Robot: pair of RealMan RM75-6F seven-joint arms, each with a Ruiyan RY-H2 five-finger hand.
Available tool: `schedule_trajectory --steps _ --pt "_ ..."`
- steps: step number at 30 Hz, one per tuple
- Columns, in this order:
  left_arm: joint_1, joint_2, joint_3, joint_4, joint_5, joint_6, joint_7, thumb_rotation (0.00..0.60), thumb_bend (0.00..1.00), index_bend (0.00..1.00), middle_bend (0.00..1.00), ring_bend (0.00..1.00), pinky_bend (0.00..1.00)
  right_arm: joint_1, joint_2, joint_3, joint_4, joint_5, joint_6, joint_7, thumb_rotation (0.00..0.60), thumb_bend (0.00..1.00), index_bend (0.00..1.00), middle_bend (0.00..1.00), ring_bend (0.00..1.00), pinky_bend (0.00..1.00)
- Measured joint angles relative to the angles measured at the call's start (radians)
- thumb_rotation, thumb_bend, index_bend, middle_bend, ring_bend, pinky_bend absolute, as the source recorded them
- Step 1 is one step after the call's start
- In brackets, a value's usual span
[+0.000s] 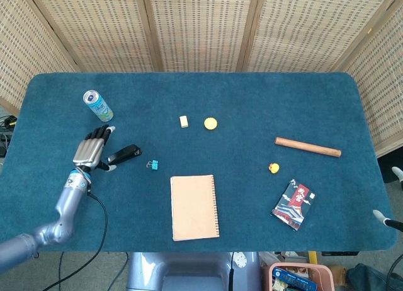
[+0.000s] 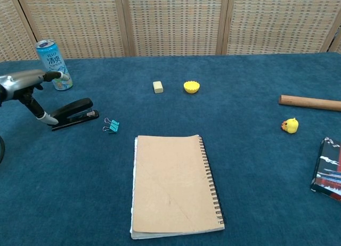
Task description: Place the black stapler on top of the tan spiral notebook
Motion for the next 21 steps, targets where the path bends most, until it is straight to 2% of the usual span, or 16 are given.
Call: schedule_trajectory --steps 5,13,17,21 --pt "-0.035 -0.088 0.004 0.121 -0.025 -0.025 -0.015 0.600 0.10 0.42 0.28 0.23 0.39 0.003 -0.007 0.001 0.015 0.006 -0.009 0.003 0.600 0.00 0.00 0.00 0.00 0.00" --pt "-0.055 -0.196 0.012 0.250 0.034 0.019 -0.104 0.600 0.22 0.62 0.49 0.44 0.53 0.007 -0.014 0.000 0.022 0.010 -0.020 -0.002 0.600 0.00 0.00 0.00 0.00 0.00" --pt "-0.060 -0.230 0.011 0.290 0.047 0.046 -0.117 0.600 0.25 0.67 0.54 0.48 0.56 0.008 -0.015 0.000 0.022 0.010 -0.021 -0.005 0.600 0.00 0.00 0.00 0.00 0.00" --pt "-0.059 -0.236 0.008 0.294 0.066 0.065 -0.144 0.600 0.25 0.68 0.55 0.49 0.56 0.009 -0.016 0.000 0.023 0.011 -0.023 -0.005 0.600 0.00 0.00 0.00 0.00 0.00"
